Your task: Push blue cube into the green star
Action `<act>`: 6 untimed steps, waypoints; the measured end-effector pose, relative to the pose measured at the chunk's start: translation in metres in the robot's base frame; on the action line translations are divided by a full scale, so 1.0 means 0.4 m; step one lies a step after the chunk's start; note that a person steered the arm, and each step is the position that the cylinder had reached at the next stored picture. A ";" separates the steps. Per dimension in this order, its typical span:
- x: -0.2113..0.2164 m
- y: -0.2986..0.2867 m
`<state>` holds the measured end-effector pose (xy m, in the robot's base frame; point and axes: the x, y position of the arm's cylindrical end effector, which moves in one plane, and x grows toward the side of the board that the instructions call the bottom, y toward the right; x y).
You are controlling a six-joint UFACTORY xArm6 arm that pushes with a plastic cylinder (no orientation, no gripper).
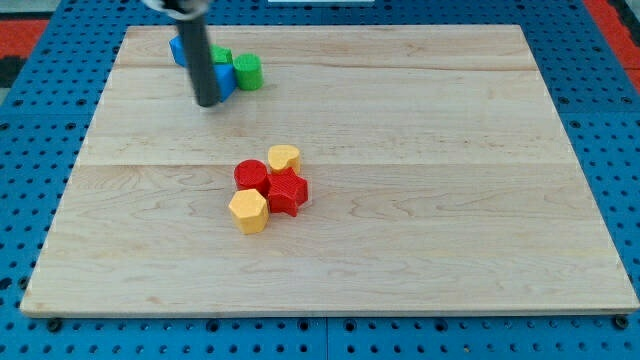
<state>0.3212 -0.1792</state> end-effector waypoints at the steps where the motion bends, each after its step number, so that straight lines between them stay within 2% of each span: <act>1: -0.120 -0.229; 2: -0.254 -0.228; 3: -0.243 -0.064; 4: -0.188 0.098; 6: -0.078 0.195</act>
